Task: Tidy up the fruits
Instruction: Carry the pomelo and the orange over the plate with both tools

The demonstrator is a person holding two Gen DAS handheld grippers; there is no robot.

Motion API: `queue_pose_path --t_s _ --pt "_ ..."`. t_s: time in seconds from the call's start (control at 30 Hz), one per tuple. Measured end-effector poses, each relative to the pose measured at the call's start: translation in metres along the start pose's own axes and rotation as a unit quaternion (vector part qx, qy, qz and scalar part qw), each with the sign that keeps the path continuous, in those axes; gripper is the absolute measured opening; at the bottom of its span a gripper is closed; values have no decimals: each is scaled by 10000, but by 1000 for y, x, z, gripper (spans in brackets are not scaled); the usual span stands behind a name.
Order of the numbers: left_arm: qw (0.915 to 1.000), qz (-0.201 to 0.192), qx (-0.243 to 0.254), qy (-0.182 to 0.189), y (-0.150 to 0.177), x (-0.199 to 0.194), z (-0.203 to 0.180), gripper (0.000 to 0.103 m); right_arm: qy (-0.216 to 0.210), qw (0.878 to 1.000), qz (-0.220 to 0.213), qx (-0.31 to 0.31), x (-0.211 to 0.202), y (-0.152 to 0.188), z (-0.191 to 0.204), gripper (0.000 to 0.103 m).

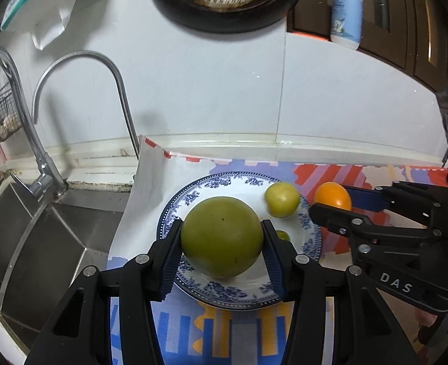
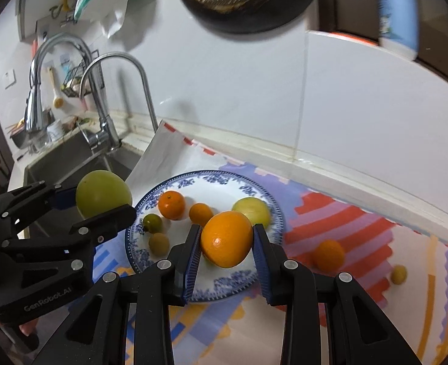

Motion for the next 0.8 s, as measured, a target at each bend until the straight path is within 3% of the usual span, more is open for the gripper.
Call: queue_pose_path --t_s 0.4,0.8 --pt "9995 280 86 125 9 45 14 49 -210 9989 391 -156 60 -7 7 34" --pt "9988 412 93 235 16 64 14 49 -285 9981 540 -86 84 -4 3 34"
Point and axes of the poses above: each gripper's, at about its wrist camera, not at the fingertips, and x roughly the way its jaws point, z to its left, y to its underside, the point moved 1 cm from there along x, roughly the way its jaws point, and after that the axes turned 15 degrees about x, right-handed, at the moved point
